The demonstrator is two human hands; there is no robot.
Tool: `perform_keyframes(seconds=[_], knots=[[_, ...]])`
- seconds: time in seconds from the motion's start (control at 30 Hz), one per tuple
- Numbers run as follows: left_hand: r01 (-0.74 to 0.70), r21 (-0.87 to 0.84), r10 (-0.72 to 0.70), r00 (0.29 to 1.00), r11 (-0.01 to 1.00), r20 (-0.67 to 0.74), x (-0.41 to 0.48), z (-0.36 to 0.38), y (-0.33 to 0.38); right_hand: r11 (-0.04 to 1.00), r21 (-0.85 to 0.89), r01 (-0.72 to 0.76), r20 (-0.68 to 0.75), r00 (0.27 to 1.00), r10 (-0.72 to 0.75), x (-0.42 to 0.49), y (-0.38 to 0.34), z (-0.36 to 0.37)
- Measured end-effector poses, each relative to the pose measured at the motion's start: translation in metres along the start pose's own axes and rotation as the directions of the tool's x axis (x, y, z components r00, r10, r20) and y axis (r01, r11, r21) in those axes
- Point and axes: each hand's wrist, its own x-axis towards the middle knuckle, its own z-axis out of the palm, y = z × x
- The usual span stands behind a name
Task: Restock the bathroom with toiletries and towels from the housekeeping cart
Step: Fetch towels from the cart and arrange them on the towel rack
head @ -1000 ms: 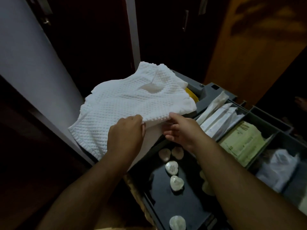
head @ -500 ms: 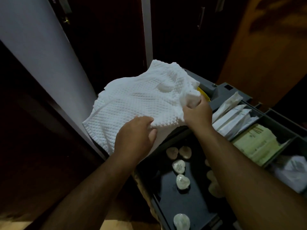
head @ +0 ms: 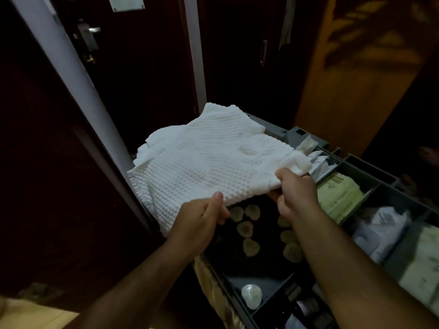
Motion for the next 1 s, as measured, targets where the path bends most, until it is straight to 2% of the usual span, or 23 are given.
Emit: perform_keyframes(seconds=[0.03, 0.07, 0.1, 0.13, 0.17, 0.2, 0.27, 0.37, 0.47, 0.67, 0.83, 0.93, 1.0], knots=[[0.192, -0.069, -0.187, 0.98, 0.979, 0.075, -0.002, 0.002, 0.002, 1.0, 0.0, 0.01, 0.005, 1.0, -0.01, -0.004, -0.002, 0.0], [0.395, -0.15, -0.374, 0.915, 0.906, 0.15, -0.003, 0.002, 0.004, 1.0, 0.0, 0.022, 0.008, 1.0, -0.022, -0.008, -0.004, -0.001], [0.561, -0.246, -0.514, 0.826, 0.79, 0.232, -0.003, 0.002, 0.007, 0.999, 0.002, 0.035, 0.007, 0.999, -0.035, -0.011, -0.006, -0.002], [0.664, -0.348, -0.589, 0.748, 0.662, 0.305, -0.003, 0.002, 0.009, 0.999, 0.003, 0.05, -0.004, 0.999, -0.05, -0.014, -0.007, -0.003], [0.705, -0.457, -0.617, 0.704, 0.542, 0.353, -0.002, 0.002, 0.011, 0.998, 0.009, 0.066, -0.017, 0.998, -0.066, -0.016, -0.008, -0.005], [0.69, -0.583, -0.623, 0.693, 0.428, 0.363, -0.001, 0.003, 0.011, 0.996, 0.008, 0.089, -0.039, 0.995, -0.088, -0.018, -0.008, -0.007], [0.511, -0.825, -0.625, 0.732, 0.24, 0.272, 0.001, 0.009, 0.012, 0.988, -0.017, 0.151, -0.102, 0.983, -0.152, -0.021, -0.005, -0.013], [0.223, -0.965, -0.607, 0.789, 0.138, 0.095, 0.003, 0.015, 0.019, 0.931, -0.244, 0.272, -0.201, 0.925, -0.323, -0.026, 0.0, -0.024], [0.159, -0.961, -0.594, 0.804, 0.225, -0.007, 0.009, 0.009, 0.02, 0.84, -0.456, 0.293, -0.162, 0.901, -0.402, -0.022, -0.001, -0.04], [0.252, -0.844, -0.553, 0.831, 0.474, -0.062, 0.01, 0.003, 0.01, 0.674, -0.711, 0.2, -0.033, 0.948, -0.315, -0.012, -0.002, -0.057], [0.421, -0.624, -0.513, 0.858, 0.658, 0.038, 0.016, -0.006, 0.012, 0.586, -0.802, 0.116, 0.041, 0.989, -0.14, -0.002, -0.023, -0.057], [0.387, -0.611, -0.492, 0.87, 0.691, -0.005, 0.022, -0.011, 0.024, 0.531, -0.847, 0.011, 0.017, 1.0, 0.006, 0.005, -0.029, -0.055], [0.342, -0.581, -0.471, 0.878, 0.739, -0.082, 0.029, -0.016, 0.032, 0.508, -0.861, 0.004, 0.034, 0.998, 0.051, 0.007, -0.031, -0.052]])
